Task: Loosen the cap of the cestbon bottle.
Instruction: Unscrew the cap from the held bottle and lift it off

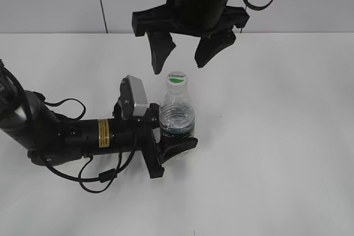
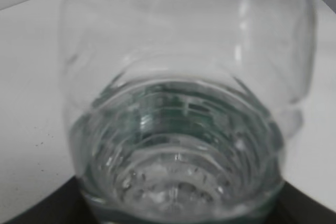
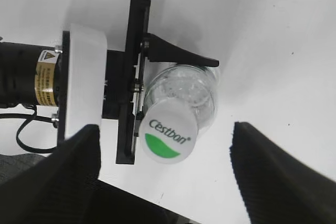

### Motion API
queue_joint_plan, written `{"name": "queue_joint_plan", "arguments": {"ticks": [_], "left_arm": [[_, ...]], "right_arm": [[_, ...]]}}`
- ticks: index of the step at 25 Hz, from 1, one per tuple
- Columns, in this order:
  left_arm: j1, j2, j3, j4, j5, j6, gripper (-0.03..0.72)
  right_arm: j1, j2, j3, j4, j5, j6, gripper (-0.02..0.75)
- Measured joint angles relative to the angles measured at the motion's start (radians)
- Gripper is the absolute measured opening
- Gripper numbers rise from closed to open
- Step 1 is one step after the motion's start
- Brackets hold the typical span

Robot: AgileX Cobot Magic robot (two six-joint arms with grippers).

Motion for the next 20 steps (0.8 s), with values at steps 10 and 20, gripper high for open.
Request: {"name": "queue_joint_plan", "arguments": {"ticks": [10, 20], "left_arm": [[0.000, 0.000, 0.000, 0.000, 0.000, 0.000, 0.412], [0.000, 0.000, 0.000, 0.000, 0.000, 0.000, 0.412]], "right_arm": [[0.000, 0.059, -0.004, 0.008, 0.000, -0.017, 0.582], [0.000, 0.069, -0.005, 0.008, 0.000, -0.050, 0.507]]}}
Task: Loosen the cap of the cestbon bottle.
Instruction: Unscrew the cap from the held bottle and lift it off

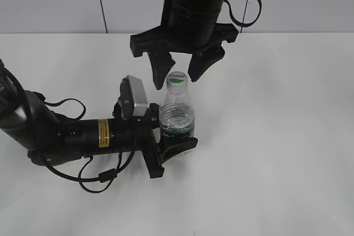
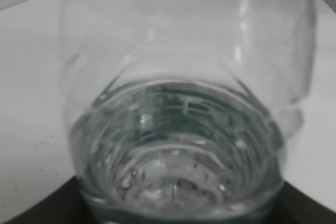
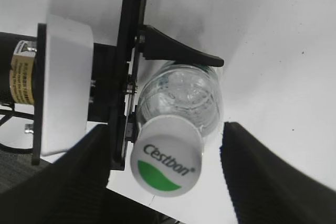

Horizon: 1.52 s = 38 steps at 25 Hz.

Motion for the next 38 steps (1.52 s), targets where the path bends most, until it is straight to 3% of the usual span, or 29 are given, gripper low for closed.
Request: {"name": "queue_joint_plan", "arguments": {"ticks": [9, 20, 38], "left_arm": [[0.000, 0.000, 0.000, 0.000, 0.000, 0.000, 0.412], [0.000, 0.000, 0.000, 0.000, 0.000, -0.001, 0.412], [0.000, 0.000, 0.000, 0.004, -0.002, 0.001, 0.412]], "right_arm": [[0.000, 0.001, 0.000, -0.002, 0.000, -0.030, 0.300], [0.000, 0.001, 0.000, 0.003, 0.000, -0.145, 0.300], [0.000, 0.001, -0.003, 0.045, 0.000, -0.785, 0.300]]}}
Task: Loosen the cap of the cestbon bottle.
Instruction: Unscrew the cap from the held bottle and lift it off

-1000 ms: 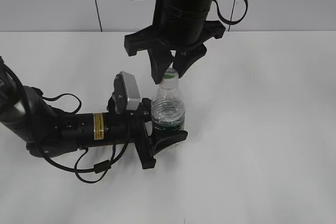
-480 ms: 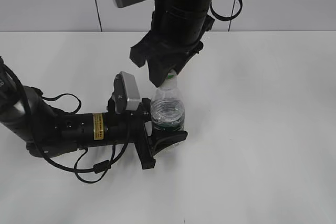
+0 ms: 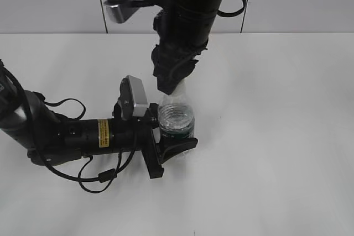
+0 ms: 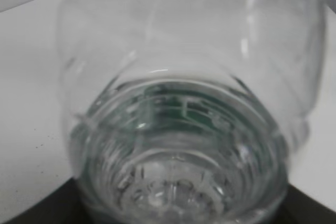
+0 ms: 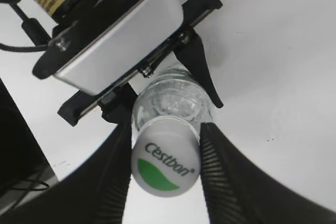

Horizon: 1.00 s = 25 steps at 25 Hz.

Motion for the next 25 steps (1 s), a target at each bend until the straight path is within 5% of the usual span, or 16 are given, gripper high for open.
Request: {"name": "queue_joint_plan", "arguments": {"ticks": [14, 25], "left_arm": [[0.000, 0.000, 0.000, 0.001, -0.001, 0.000, 0.412], [0.000, 0.000, -0.002, 0.001, 0.001, -0.001, 0.412]], "right_arm": [[0.000, 0.000, 0.000, -0.006, 0.000, -0.450, 0.300], [0.000, 0.000, 0.000, -0.021, 0.002, -0.569, 0.300]]}}
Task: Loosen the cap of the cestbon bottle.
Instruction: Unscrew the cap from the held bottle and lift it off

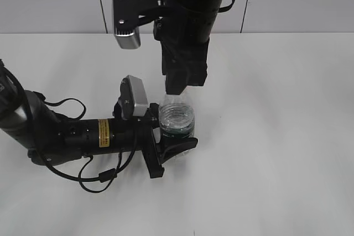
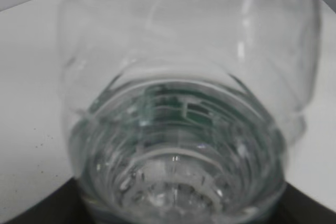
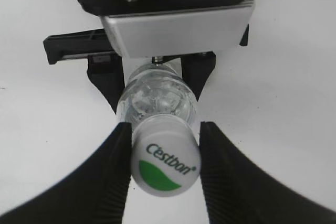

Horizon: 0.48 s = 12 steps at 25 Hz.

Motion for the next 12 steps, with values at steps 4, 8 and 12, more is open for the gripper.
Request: {"name": "queue_joint_plan", "arguments": {"ticks": [4, 8, 12], "left_arm": [[0.000, 0.000, 0.000, 0.000, 0.000, 0.000, 0.412], [0.000, 0.000, 0.000, 0.002, 0.000, 0.000, 0.412], [0.000, 0.000, 0.000, 0.002, 0.000, 0.000, 0.412]], "right_arm": [[0.000, 0.000, 0.000, -0.002, 0.001, 0.033, 0.300], [0.001, 0.000, 0.000, -0.006, 0.001, 0.115, 0.451], [0.001, 0.000, 0.000, -0.006, 0.000, 0.189, 0.558]]}}
